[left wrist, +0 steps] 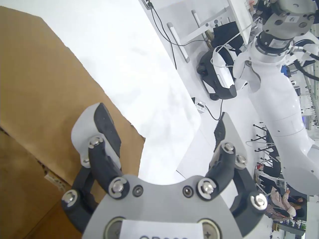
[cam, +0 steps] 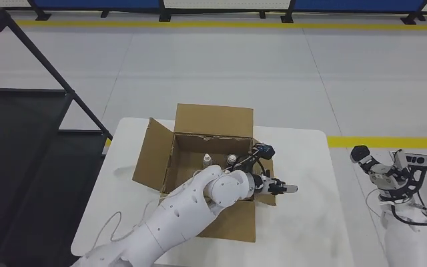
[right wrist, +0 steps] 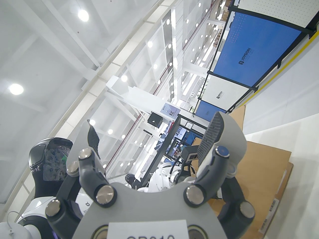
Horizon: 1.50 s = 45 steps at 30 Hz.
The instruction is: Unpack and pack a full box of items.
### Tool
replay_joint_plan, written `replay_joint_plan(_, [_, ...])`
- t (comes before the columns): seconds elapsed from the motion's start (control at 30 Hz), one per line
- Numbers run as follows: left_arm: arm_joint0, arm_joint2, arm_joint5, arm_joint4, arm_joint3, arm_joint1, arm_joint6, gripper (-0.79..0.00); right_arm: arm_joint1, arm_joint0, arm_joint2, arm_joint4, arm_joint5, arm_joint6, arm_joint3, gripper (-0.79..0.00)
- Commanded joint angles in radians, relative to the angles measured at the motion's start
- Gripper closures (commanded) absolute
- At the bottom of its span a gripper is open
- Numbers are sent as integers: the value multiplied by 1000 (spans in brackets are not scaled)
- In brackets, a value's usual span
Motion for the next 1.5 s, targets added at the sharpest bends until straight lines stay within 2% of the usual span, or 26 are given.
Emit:
replay_joint_plan(0.0, [-6,0,1,4,23,-10,-5,-785,1,16,-10,-3,6,6,13,-785])
replay_joint_plan(0.13, [-6,-12,-9,6,40,-19,-18,-785,3,37,-29,-8,8,8,26,-785])
replay_joint_plan(0.2, [-2,-29,-23,2,28,-17,-19,-785,3,44,-36,-6,7,6,31,-785])
replay_joint_plan(0.27, [5,-50,-30,17,-8,-10,-15,-785,4,56,-37,-11,12,-45,48,-785])
replay_joint_plan(0.4, [48,-113,-2,88,-142,22,2,-785,7,81,-51,-48,40,-102,35,-785])
replay_joint_plan(0.53, [134,-223,21,155,-326,74,-23,-785,10,96,-71,-87,56,-126,6,-785])
replay_joint_plan(0.67, [264,-383,36,213,-538,131,-53,-785,11,110,-103,-167,51,-172,-47,-785])
replay_joint_plan(0.83, [461,-627,57,273,-803,194,-113,-785,9,122,-169,-364,42,-315,-157,-785])
replay_joint_plan(1.03, [696,-941,19,233,-1014,240,-126,-785,1,138,-302,-640,107,-429,-313,-785])
replay_joint_plan(1.23, [908,-1228,-69,77,-1101,261,-103,-785,-23,178,-513,-930,206,-529,-418,-785])
replay_joint_plan(1.37, [1021,-1379,-136,-44,-1089,268,-91,-785,-46,227,-669,-1150,302,-624,-427,-785])
replay_joint_plan(1.47, [1092,-1461,-188,-129,-1064,271,-95,-785,-67,270,-787,-1284,395,-640,-400,-785])
